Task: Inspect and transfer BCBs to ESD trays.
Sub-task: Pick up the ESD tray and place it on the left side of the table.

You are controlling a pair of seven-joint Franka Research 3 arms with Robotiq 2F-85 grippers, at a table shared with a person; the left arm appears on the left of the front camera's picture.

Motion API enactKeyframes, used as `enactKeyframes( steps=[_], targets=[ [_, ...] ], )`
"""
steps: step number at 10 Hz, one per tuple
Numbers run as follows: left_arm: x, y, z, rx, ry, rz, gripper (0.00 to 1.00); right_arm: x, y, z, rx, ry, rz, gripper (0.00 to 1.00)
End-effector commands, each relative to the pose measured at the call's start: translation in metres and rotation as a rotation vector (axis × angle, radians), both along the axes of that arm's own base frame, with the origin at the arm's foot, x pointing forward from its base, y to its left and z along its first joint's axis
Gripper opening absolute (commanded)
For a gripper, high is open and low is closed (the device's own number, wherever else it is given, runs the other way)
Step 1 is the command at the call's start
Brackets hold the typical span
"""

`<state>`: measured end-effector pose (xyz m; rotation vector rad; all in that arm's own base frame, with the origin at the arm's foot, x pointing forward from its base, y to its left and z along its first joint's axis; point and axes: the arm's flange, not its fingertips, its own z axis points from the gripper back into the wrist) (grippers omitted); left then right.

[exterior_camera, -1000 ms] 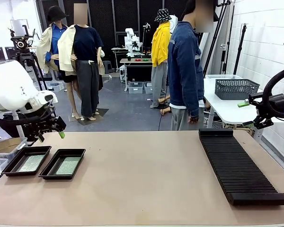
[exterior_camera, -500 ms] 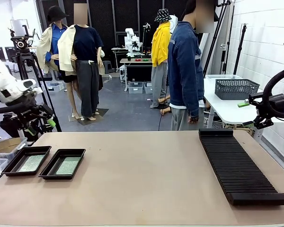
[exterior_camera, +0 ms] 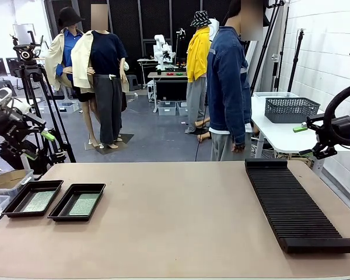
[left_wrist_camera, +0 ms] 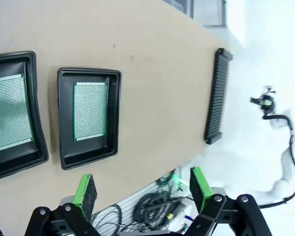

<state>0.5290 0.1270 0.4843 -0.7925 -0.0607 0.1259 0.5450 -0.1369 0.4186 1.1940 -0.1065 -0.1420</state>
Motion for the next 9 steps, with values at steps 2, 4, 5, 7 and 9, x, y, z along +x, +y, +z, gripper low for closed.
enactKeyframes(
  steps=[2, 4, 5, 7, 9],
  targets=[
    [0.015, 0.039, -0.011, -0.165, -0.043, 0.009, 1.00, 0.002, 0.000, 0.000, 0.005, -0.009, 0.012, 1.00],
    [0.010, 0.060, -0.027, -0.247, -0.097, 0.020, 1.00, 0.002, 0.000, 0.000, 0.005, -0.009, 0.012, 1.00],
    [0.008, 0.070, -0.031, -0.289, -0.136, 0.024, 1.00, 0.002, 0.000, 0.000, 0.005, -0.009, 0.012, 1.00],
    [-0.003, 0.087, -0.037, -0.355, -0.193, 0.017, 1.00, 0.002, 0.000, 0.000, 0.005, -0.009, 0.012, 1.00],
    [-0.007, 0.098, -0.043, -0.392, -0.205, 0.015, 1.00, 0.002, 0.000, 0.000, 0.005, -0.009, 0.012, 1.00]
  ],
)
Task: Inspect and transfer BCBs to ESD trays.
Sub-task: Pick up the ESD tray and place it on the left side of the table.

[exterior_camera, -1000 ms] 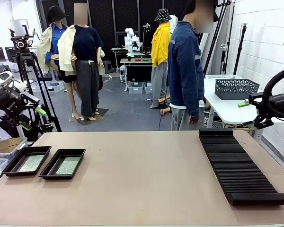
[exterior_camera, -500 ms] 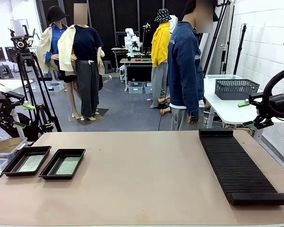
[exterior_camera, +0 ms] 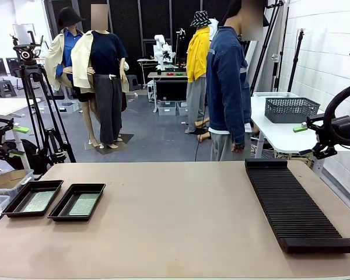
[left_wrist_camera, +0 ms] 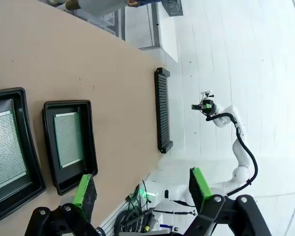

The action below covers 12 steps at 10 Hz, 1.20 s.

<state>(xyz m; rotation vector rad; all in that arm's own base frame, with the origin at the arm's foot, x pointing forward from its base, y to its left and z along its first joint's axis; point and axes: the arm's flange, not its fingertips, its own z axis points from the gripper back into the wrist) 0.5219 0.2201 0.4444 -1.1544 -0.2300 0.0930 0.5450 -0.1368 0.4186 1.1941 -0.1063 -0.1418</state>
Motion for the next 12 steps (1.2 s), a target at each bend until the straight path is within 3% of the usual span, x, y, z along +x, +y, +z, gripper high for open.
enactKeyframes(
  steps=[1, 7, 8, 12],
  targets=[
    [-0.001, 0.008, -0.005, -0.050, -0.029, -0.017, 1.00, 0.002, 0.000, 0.000, 0.004, -0.009, 0.012, 1.00],
    [-0.004, 0.018, -0.016, -0.040, -0.041, -0.064, 1.00, 0.002, 0.000, 0.000, 0.004, -0.009, 0.012, 1.00],
    [-0.005, 0.015, -0.023, -0.047, -0.002, -0.017, 1.00, 0.002, 0.000, 0.000, 0.004, -0.009, 0.012, 1.00],
    [-0.005, 0.015, -0.023, -0.047, -0.002, -0.017, 1.00, 0.002, 0.000, 0.000, 0.004, -0.009, 0.012, 1.00]
  ],
)
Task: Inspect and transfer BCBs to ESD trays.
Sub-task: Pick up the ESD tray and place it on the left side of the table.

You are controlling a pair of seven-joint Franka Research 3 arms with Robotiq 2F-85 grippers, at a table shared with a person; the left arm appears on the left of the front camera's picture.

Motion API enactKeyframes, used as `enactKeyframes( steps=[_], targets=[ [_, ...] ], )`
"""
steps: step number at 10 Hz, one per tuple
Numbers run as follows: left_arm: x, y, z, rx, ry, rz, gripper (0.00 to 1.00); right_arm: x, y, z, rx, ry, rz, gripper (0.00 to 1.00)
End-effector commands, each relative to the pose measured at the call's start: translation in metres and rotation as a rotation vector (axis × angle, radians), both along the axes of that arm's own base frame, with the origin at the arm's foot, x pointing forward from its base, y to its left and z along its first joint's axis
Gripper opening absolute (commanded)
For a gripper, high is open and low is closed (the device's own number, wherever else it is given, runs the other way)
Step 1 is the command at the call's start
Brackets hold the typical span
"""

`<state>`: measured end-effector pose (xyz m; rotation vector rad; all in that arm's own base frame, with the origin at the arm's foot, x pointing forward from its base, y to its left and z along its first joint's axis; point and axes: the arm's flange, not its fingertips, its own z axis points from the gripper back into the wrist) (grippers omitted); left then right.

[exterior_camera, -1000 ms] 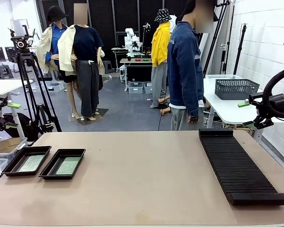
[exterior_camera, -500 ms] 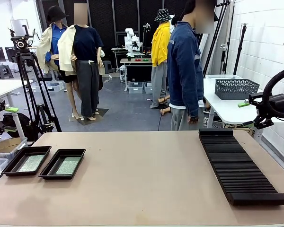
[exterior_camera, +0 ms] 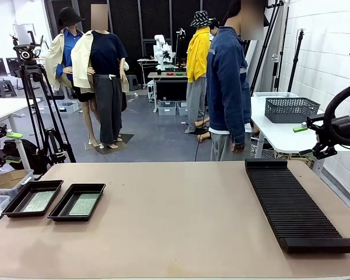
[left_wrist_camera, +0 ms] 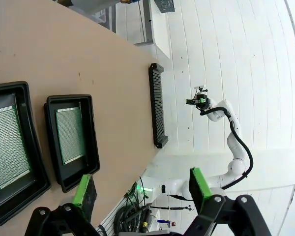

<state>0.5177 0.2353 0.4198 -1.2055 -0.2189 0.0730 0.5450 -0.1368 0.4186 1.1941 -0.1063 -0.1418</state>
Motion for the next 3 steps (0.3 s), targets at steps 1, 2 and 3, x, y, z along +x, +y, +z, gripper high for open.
enactKeyframes(
  steps=[1, 2, 3],
  targets=[
    [-0.0003, -0.0002, 0.0011, 0.001, 0.004, 0.008, 1.00, 0.0021, 0.0000, 0.0005, 0.004, -0.009, 0.012, 1.00],
    [-0.0003, -0.0002, 0.0011, 0.001, 0.004, 0.008, 1.00, 0.0021, 0.0000, 0.0005, 0.004, -0.009, 0.012, 1.00],
    [-0.0003, -0.0002, 0.0011, 0.001, 0.004, 0.008, 1.00, 0.0021, 0.0000, 0.0005, 0.004, -0.009, 0.012, 1.00]
  ],
)
